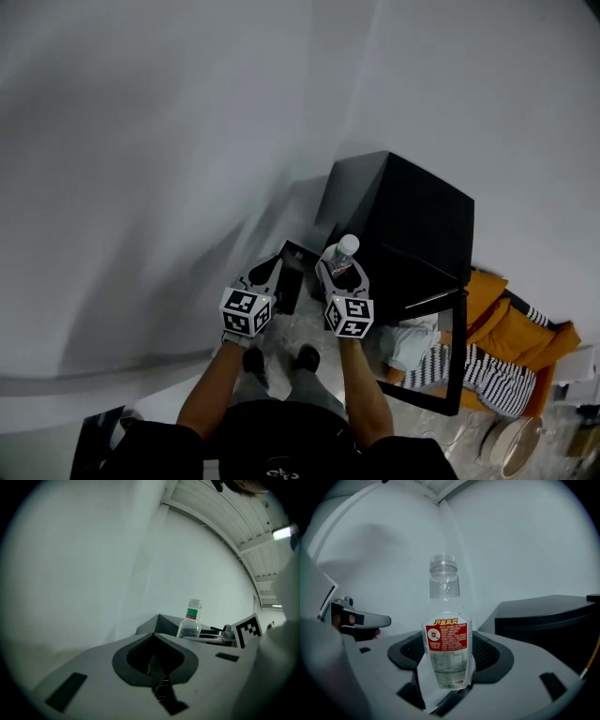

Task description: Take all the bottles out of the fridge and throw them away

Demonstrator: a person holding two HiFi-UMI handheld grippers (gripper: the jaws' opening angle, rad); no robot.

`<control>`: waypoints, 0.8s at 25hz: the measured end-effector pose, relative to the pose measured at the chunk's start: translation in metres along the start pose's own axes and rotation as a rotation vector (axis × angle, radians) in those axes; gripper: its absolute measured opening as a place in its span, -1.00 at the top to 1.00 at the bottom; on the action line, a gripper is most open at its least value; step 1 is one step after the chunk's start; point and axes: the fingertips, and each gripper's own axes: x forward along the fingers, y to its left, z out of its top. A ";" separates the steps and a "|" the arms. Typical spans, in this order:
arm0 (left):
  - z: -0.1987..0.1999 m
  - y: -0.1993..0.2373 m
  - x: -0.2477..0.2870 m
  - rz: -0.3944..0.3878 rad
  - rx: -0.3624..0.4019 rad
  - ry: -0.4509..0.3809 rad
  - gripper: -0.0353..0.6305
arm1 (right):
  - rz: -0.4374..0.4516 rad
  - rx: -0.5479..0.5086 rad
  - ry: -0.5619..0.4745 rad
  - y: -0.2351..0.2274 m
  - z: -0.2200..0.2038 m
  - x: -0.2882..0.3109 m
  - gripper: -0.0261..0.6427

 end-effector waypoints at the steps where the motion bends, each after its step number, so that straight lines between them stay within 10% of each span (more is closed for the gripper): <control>1: -0.001 0.005 -0.002 0.026 -0.007 -0.003 0.88 | 0.029 -0.009 0.009 0.005 -0.002 0.005 0.01; 20: -0.042 0.030 -0.021 0.243 -0.068 0.008 0.88 | 0.256 -0.055 0.128 0.028 -0.047 0.049 0.01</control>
